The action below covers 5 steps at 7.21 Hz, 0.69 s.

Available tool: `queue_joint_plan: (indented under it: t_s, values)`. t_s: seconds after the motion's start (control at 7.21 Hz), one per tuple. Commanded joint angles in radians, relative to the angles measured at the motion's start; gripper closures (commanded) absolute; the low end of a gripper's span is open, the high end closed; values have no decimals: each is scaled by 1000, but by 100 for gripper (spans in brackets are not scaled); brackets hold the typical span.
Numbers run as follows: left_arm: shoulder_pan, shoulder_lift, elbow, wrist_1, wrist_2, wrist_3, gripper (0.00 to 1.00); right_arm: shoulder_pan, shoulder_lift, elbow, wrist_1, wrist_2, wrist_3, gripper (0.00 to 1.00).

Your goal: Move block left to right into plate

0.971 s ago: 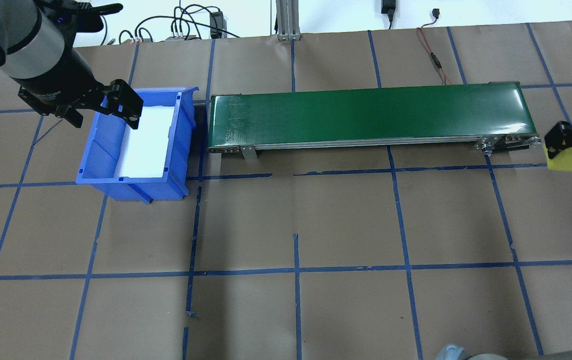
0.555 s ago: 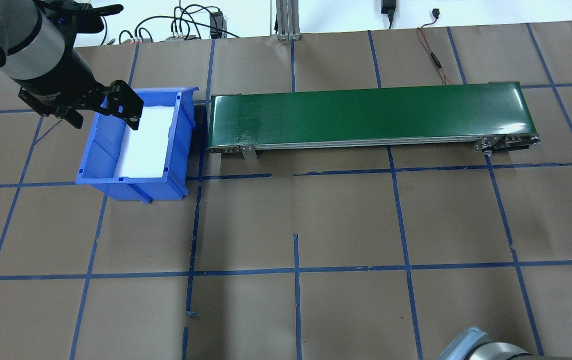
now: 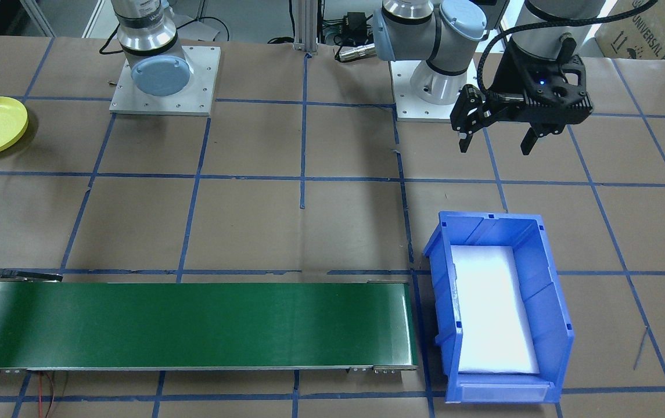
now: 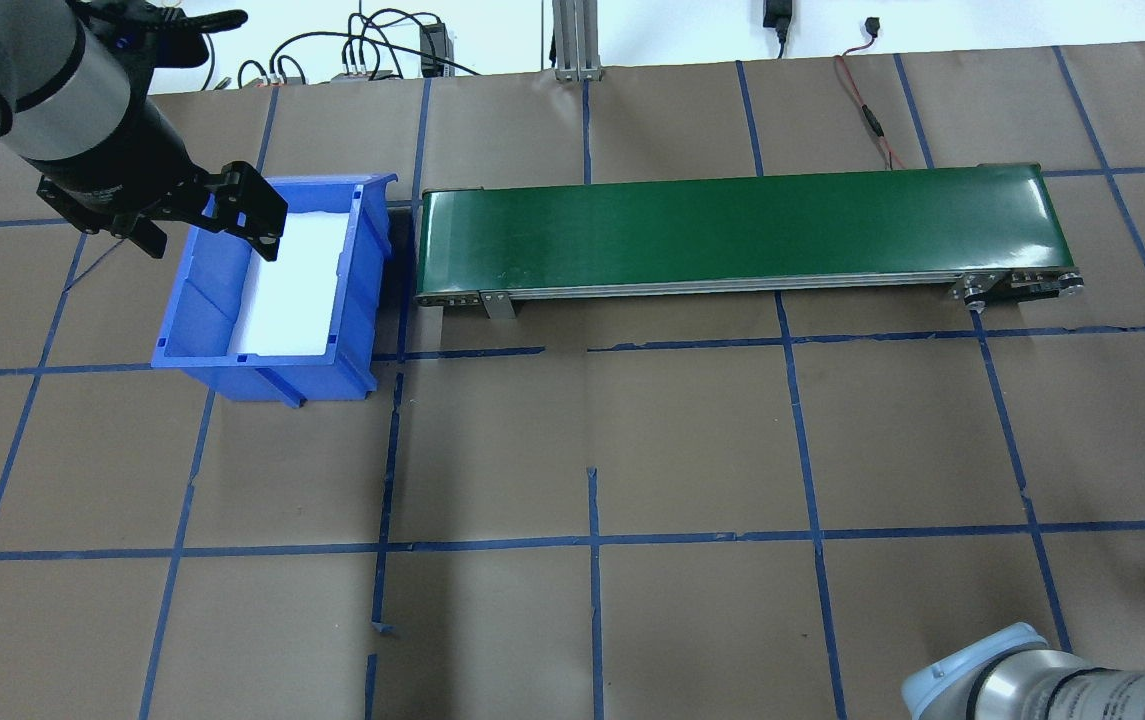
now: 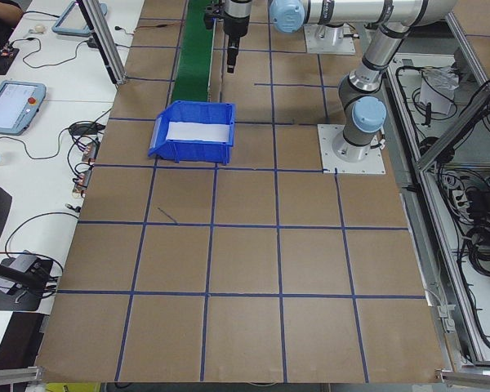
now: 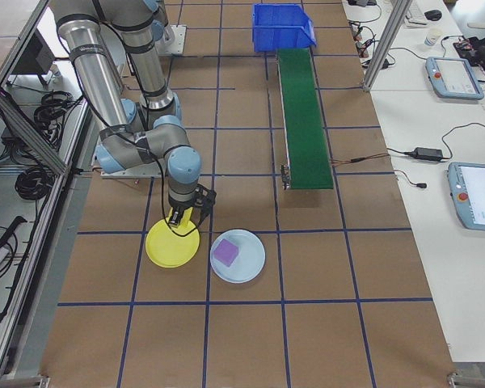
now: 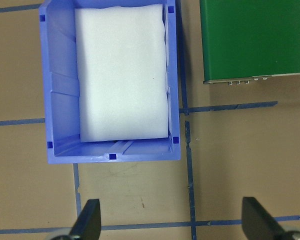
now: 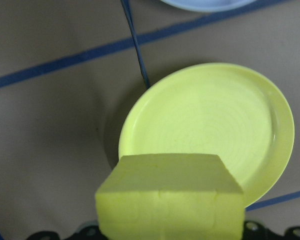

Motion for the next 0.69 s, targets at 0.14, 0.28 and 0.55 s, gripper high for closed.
queue_joint_plan:
  t_s: [0.14,0.28,0.55]
  values:
    - [1,-1,-4,-2,-1,0,0,-84,90,25,-67,-9,-5,0]
    - [1,1,-4,-2,1,0,0,-83,78,8,-64,-7,-6,0]
    - [-2,1,-6,-2,2,0,0,25,76,-58,6,7,18,0]
